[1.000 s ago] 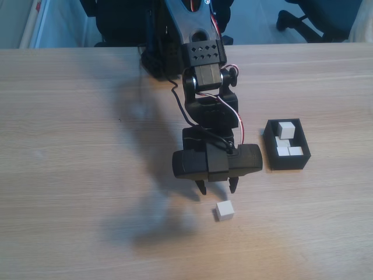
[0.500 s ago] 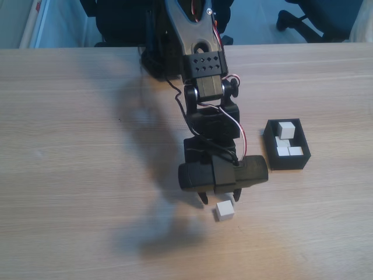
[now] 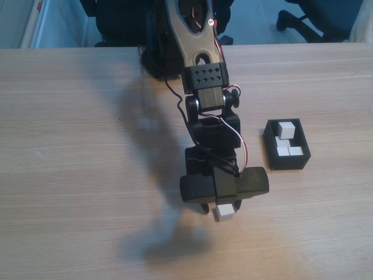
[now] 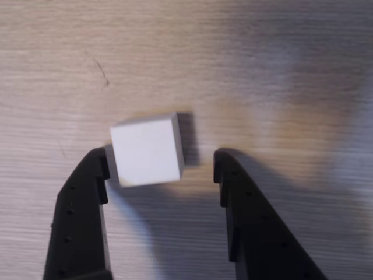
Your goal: Pick blocks and place them in the box.
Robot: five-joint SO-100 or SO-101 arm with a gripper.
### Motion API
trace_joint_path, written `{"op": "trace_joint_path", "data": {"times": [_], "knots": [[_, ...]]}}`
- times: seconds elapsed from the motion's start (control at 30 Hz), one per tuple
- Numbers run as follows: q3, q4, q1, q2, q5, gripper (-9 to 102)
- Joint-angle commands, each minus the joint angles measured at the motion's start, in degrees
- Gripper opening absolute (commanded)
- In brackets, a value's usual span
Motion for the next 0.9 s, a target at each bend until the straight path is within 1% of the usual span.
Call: {"op": "trace_joint_path", "data": {"times": [0.0,0.13,0.23,0.3,0.33,0.5,0.67,0.77,0.87], "knots": [[-4.04,-0.97,-0.26,-0.09,0.0,19],[-5.1,-1.23,0.0,-1.05,-0.09,17],[-5.19,-1.49,0.09,-1.32,0.09,10],[-5.19,-1.67,0.18,-1.32,0.26,2],[-5.1,-1.76,0.18,-1.32,0.35,0],[-2.99,-1.23,0.35,1.14,1.49,0],[5.62,-1.05,-1.49,10.81,3.34,0],[10.46,2.46,-4.92,18.37,5.19,0],[12.39,8.0,-9.67,24.79,8.35,0]]}}
